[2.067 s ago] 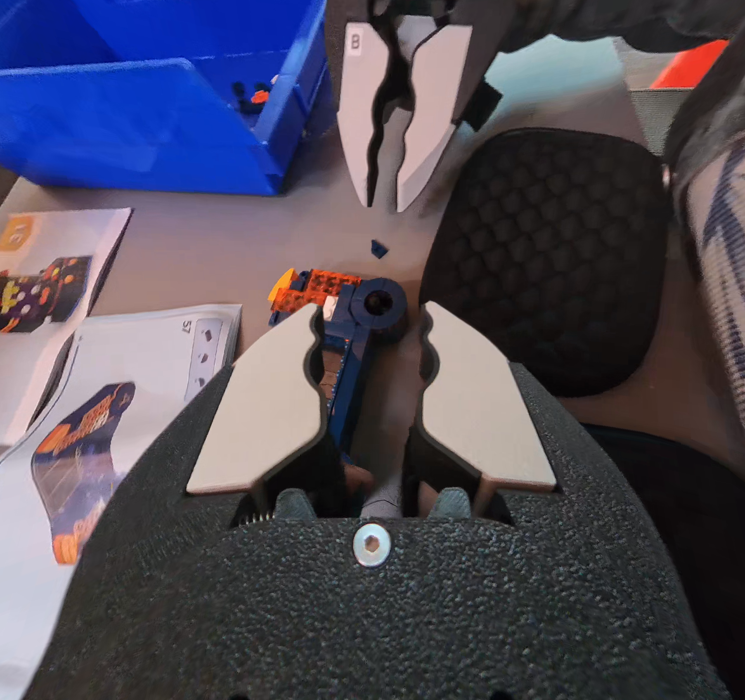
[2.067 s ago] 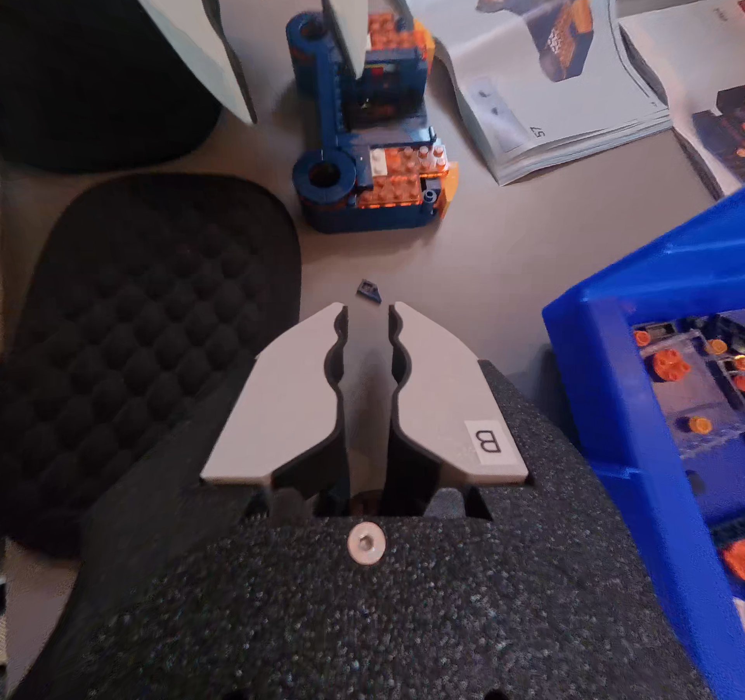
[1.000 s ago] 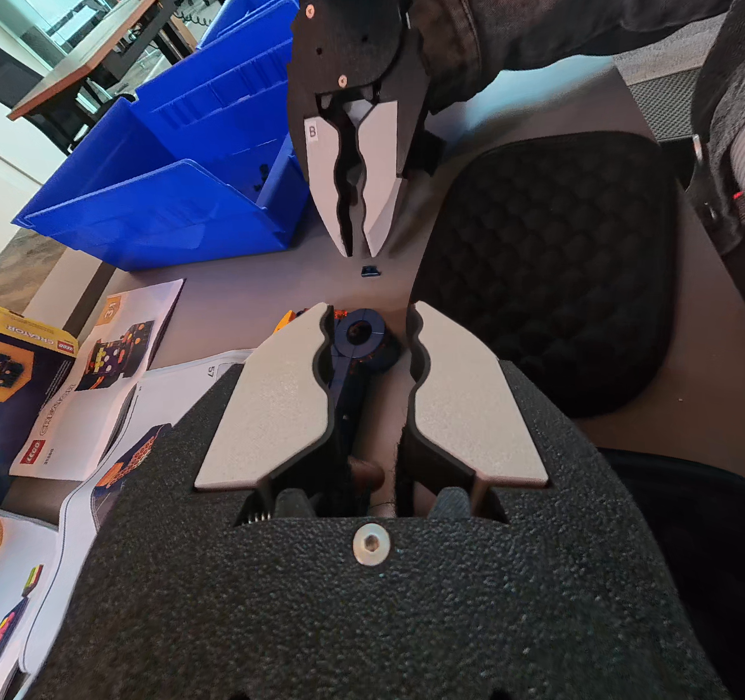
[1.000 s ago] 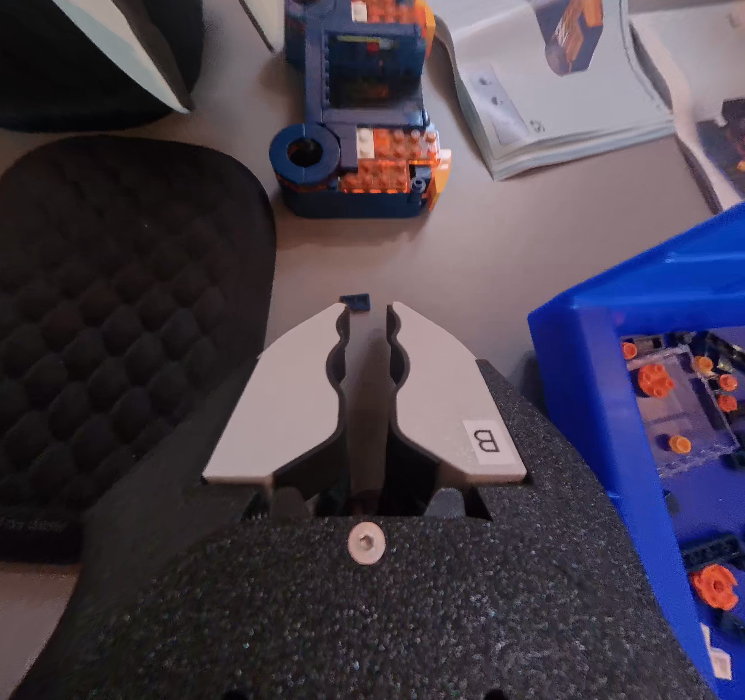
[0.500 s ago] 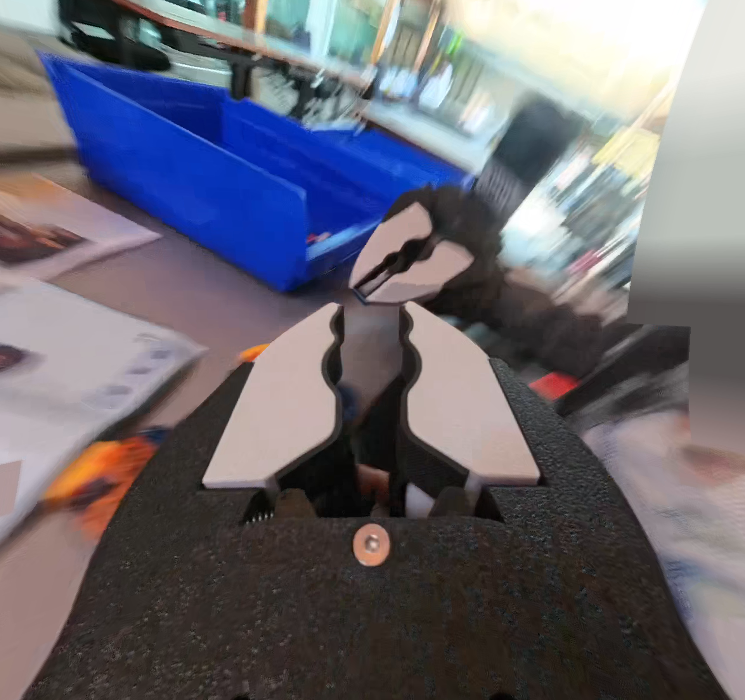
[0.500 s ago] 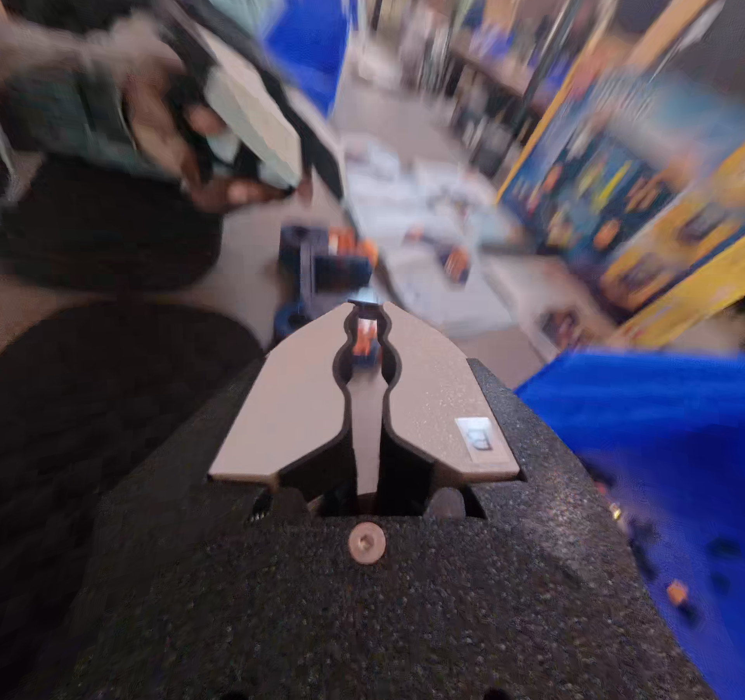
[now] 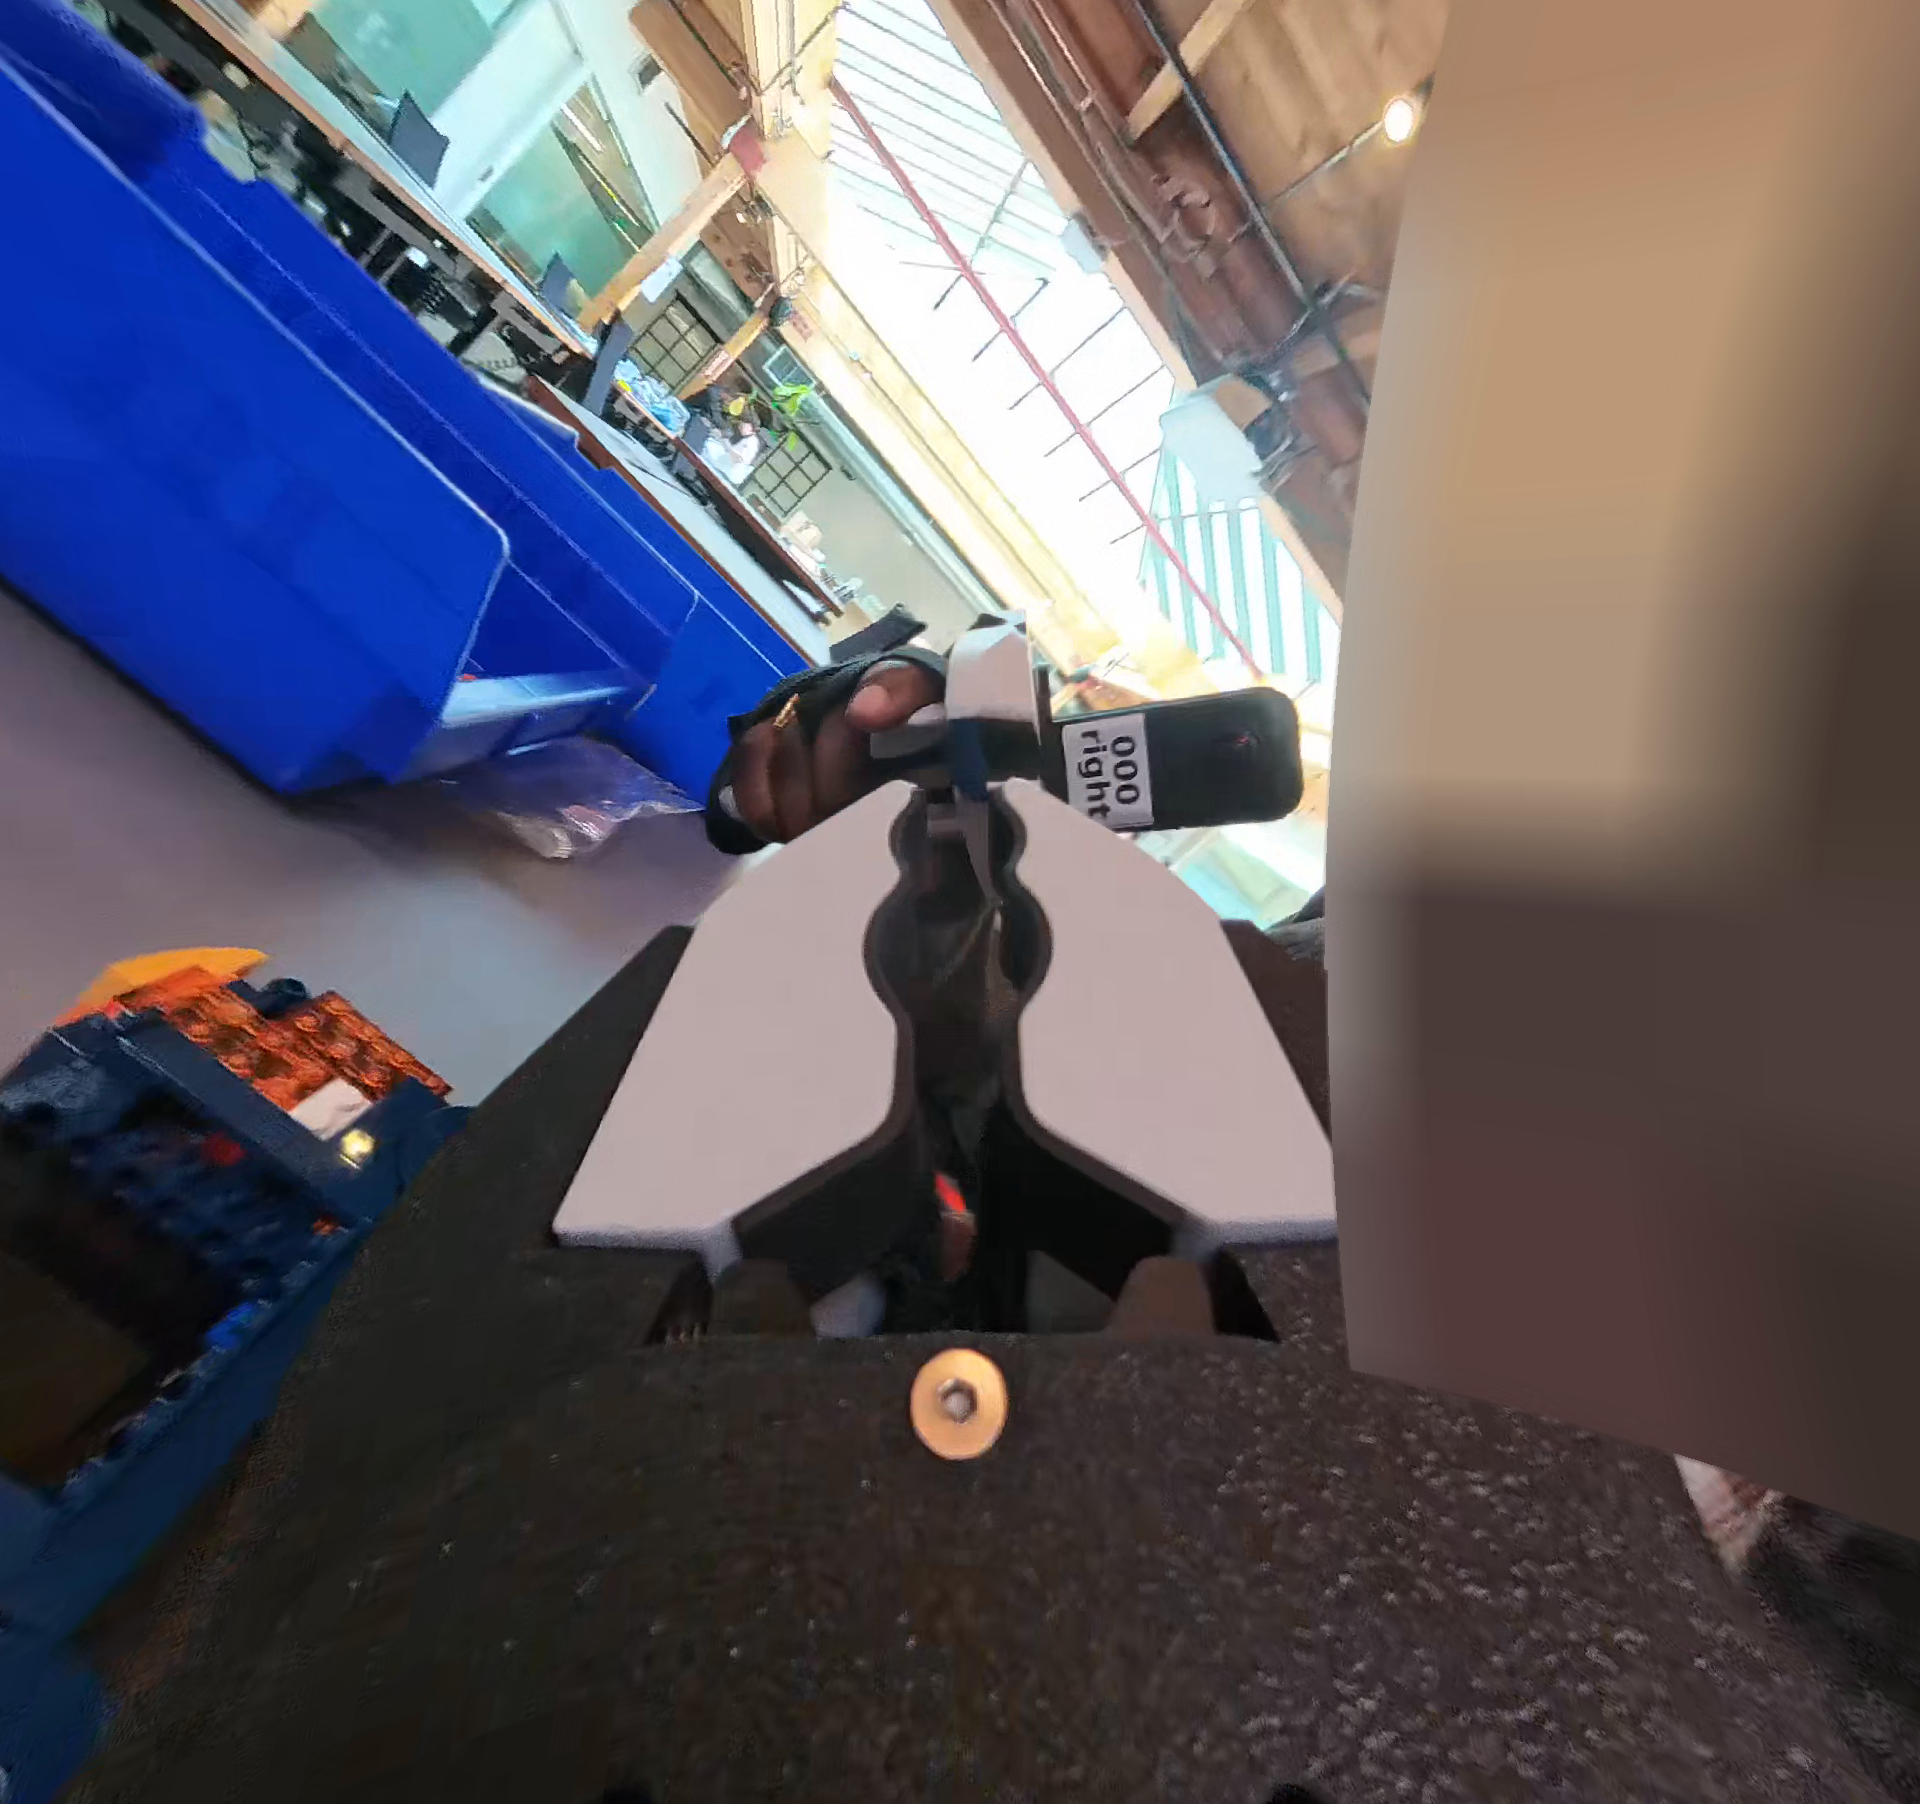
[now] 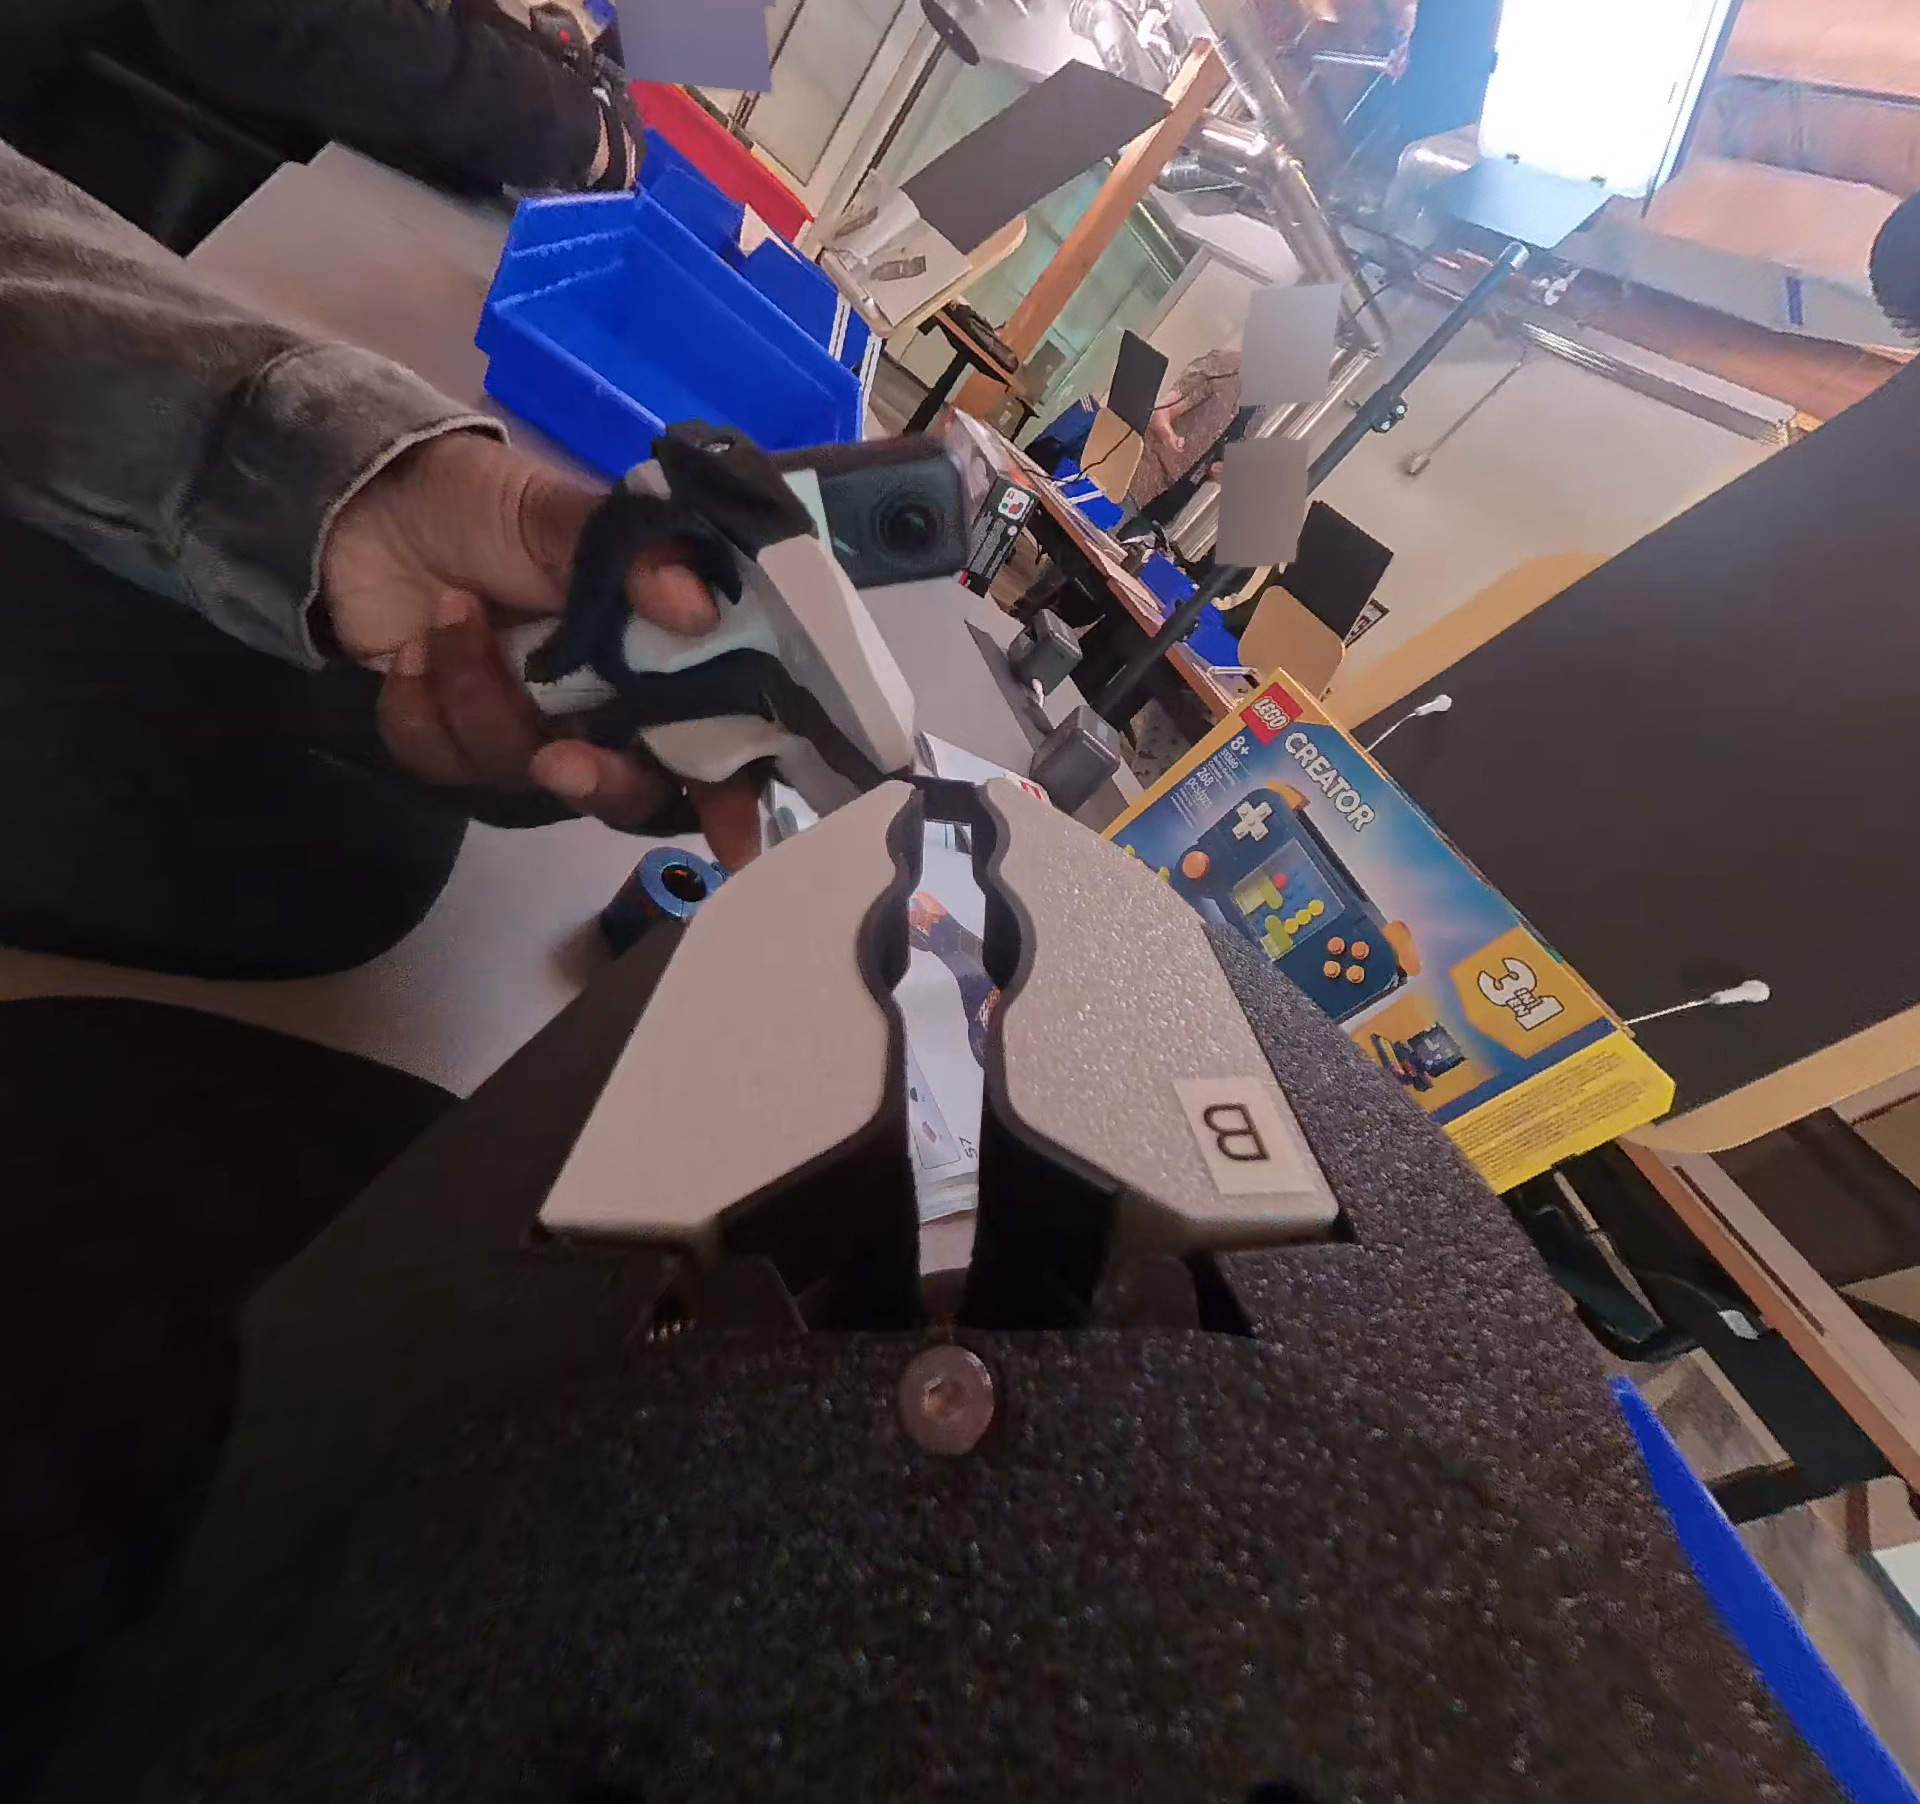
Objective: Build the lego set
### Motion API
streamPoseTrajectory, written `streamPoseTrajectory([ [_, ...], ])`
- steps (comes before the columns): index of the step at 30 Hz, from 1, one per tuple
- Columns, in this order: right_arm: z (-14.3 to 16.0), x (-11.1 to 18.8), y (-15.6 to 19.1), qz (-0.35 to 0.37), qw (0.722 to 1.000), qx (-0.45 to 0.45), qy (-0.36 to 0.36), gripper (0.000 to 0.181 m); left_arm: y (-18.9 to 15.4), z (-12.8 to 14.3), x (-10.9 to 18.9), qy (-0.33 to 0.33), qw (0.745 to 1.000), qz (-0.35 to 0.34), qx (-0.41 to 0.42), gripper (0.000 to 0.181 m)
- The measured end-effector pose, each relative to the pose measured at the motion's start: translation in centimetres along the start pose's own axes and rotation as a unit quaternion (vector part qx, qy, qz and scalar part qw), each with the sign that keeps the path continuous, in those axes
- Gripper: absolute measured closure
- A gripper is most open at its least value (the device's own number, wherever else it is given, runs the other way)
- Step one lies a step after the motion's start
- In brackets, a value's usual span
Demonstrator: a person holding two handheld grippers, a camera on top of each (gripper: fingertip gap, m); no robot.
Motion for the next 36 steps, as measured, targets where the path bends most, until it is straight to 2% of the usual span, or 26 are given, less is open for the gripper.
streamPoseTrajectory([
  [1, 0.0, -0.1, 0.1, 0.000, 1.000, 0.006, 0.004, 0.173, -0.1, 0.0, 0.0, 0.005, 1.000, -0.004, -0.015, 0.173],
  [6, 0.2, -0.3, 0.3, -0.001, 1.000, 0.022, 0.012, 0.173, -0.2, 0.1, 0.2, 0.015, 0.997, -0.024, -0.074, 0.177],
  [9, 0.2, -0.2, -0.4, 0.017, 0.998, -0.058, -0.006, 0.176, 0.2, -0.4, 0.6, 0.007, 0.977, -0.092, -0.192, 0.179],
  [10, 0.2, -0.1, -1.1, 0.034, 0.993, -0.112, -0.017, 0.176, 0.6, -0.9, 1.0, 0.006, 0.955, -0.143, -0.259, 0.179],
  [11, 0.2, 0.0, -1.7, 0.054, 0.981, -0.185, -0.030, 0.178, 1.0, -1.3, 1.5, 0.018, 0.916, -0.204, -0.345, 0.179],
  [13, 0.2, -0.6, -2.1, 0.077, 0.926, -0.365, -0.063, 0.181, 1.1, -2.1, 2.1, 0.042, 0.800, -0.315, -0.509, 0.179],
  [15, 0.4, -1.6, -1.6, 0.076, 0.871, -0.479, -0.083, 0.175, 0.8, -2.1, 2.0, 0.063, 0.702, -0.370, -0.605, 0.179],
  [16, 0.7, -2.1, -1.3, 0.080, 0.855, -0.507, -0.079, 0.173, 0.8, -2.0, 1.9, 0.065, 0.671, -0.386, -0.630, 0.179],
  [19, 1.5, -3.0, -0.8, 0.096, 0.832, -0.542, -0.069, 0.169, 0.7, -1.9, 1.8, 0.077, 0.616, -0.410, -0.668, 0.179],
  [22, 1.6, -3.5, -0.4, 0.078, 0.812, -0.573, -0.078, 0.170, 1.0, -1.6, 1.8, 0.098, 0.587, -0.423, -0.684, 0.178],
  [27, 2.2, -3.5, -0.4, 0.082, 0.806, -0.581, -0.073, 0.178, 1.1, -0.9, 1.3, 0.131, 0.519, -0.424, -0.730, 0.178],
  [31, 2.3, -3.8, 0.1, 0.065, 0.811, -0.578, -0.062, 0.180, 1.3, -0.1, 0.8, 0.156, 0.486, -0.418, -0.752, 0.181],
  [33, 2.5, -3.8, 0.1, 0.064, 0.822, -0.564, -0.051, 0.180, 1.5, 0.0, 0.8, 0.163, 0.486, -0.412, -0.753, 0.181],
  [36, 3.2, -3.3, -0.1, 0.045, 0.807, -0.586, -0.054, 0.180, 1.2, 0.3, 0.6, 0.155, 0.517, -0.388, -0.747, 0.181],
])
Point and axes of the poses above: each gripper's, where its closed fingertips meet, x back along the fingers, z out of its underside, y = z × x across the jaws, the point moved 3 cm from there along x, back along the fingers, and after that the axes turned 4 degrees about -x, right-handed, at the moved point
